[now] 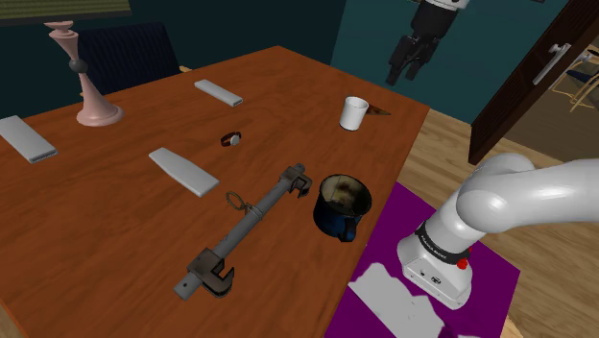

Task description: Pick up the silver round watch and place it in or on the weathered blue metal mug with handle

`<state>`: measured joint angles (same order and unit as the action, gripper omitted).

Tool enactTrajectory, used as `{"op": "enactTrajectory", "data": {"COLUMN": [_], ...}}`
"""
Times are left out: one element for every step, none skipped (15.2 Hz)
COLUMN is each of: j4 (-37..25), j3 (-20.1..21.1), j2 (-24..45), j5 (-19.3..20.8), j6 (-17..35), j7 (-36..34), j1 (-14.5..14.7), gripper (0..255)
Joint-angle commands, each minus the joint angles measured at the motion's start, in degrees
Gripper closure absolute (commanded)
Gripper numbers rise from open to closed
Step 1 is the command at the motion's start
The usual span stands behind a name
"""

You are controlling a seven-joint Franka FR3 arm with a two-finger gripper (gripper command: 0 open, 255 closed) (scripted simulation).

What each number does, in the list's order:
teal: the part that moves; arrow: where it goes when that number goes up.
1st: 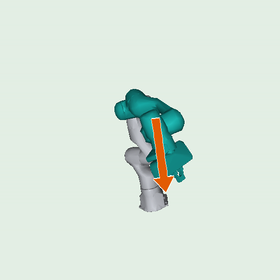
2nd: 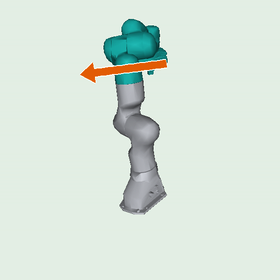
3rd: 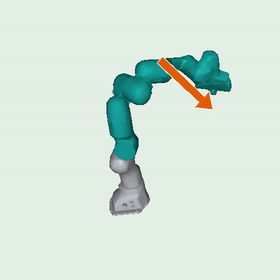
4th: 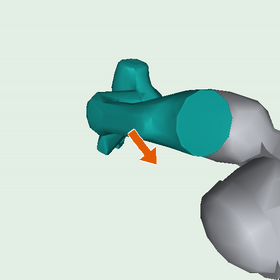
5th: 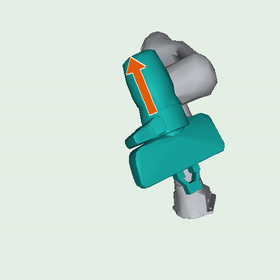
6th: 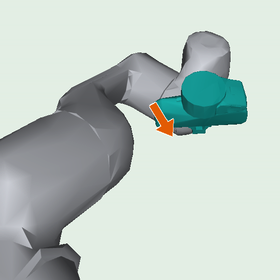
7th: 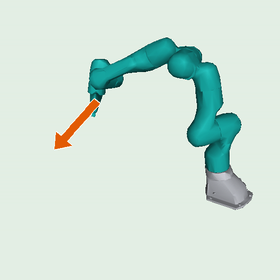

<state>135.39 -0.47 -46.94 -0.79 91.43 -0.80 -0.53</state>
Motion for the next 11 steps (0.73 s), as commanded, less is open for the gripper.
{"op": "enactTrajectory", "data": {"j4": [0.0,-0.27,-0.62,-1.04,-1.53,-2.09,-2.72,-3.42,-4.19,-5.03,-5.94], "j3": [0.0,0.27,0.53,0.79,1.06,1.32,1.58,1.84,2.1,2.35,2.61], "j2": [0.0,1.94,3.9,5.9,7.93,9.98,12.06,14.15,16.26,18.38,20.52], "j5": [0.0,-0.48,-0.96,-1.42,-1.88,-2.33,-2.76,-3.19,-3.61,-4.02,-4.41], "j6": [0.0,1.35,2.67,3.96,5.2,6.4,7.55,8.66,9.71,10.72,11.67], "j7": [0.0,-0.11,-0.21,-0.3,-0.37,-0.42,-0.47,-0.5,-0.53,-0.54,-0.55], "j1": [0.0,0.34,0.67,1.01,1.34,1.66,1.99,2.31,2.61,2.92,3.23], "gripper": [0,0,0,0,0,0,0,0,0,0,0]}}
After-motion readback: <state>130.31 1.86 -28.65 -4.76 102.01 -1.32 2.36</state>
